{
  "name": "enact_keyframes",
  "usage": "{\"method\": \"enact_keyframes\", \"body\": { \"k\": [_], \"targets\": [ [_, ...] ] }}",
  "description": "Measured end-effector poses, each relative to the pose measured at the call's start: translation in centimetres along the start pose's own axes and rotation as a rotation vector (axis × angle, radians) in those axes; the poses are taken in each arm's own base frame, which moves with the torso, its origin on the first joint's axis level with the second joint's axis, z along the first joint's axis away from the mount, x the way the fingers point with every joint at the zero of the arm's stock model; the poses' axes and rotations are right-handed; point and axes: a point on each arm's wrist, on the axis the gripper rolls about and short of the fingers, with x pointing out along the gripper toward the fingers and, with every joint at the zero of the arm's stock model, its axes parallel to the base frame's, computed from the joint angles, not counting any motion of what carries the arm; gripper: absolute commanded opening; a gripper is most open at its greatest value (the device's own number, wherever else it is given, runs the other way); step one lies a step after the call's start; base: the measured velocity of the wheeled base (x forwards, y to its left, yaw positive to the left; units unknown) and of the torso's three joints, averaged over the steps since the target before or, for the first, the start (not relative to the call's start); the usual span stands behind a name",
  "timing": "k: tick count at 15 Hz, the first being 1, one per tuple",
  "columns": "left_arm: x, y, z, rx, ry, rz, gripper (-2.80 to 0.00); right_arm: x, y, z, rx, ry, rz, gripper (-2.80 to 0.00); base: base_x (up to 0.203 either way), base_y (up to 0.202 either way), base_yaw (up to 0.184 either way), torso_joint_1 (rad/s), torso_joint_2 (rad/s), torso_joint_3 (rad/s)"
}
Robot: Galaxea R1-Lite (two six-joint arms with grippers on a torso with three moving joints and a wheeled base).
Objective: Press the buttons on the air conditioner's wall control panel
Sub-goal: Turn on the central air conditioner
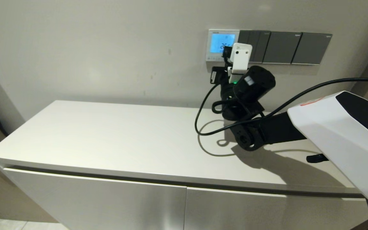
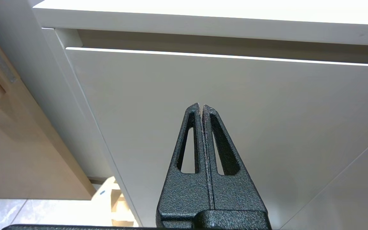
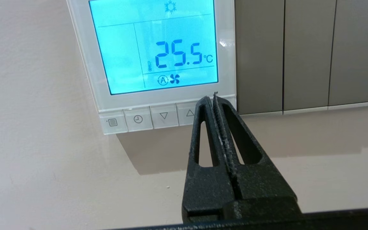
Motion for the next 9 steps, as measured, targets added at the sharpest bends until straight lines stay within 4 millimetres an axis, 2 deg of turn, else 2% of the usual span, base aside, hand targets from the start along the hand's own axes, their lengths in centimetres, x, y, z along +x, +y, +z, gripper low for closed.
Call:
{"method": "enact_keyframes", "body": {
  "k": [5, 9],
  "targets": [
    [0.0, 0.0, 0.0, 0.0, 0.0, 0.0, -2.8, -0.3, 0.1, 0.3, 0.003, 0.005, 0.003, -2.8, 0.0, 0.0, 0.0, 0.0, 0.0, 0.0],
    [0.0, 0.0, 0.0, 0.0, 0.0, 0.0, -2.8, -2.1, 0.5, 1.4, 0.004, 0.031, 0.048, -2.8, 0.0, 0.0, 0.0, 0.0, 0.0, 0.0]
  ]
}}
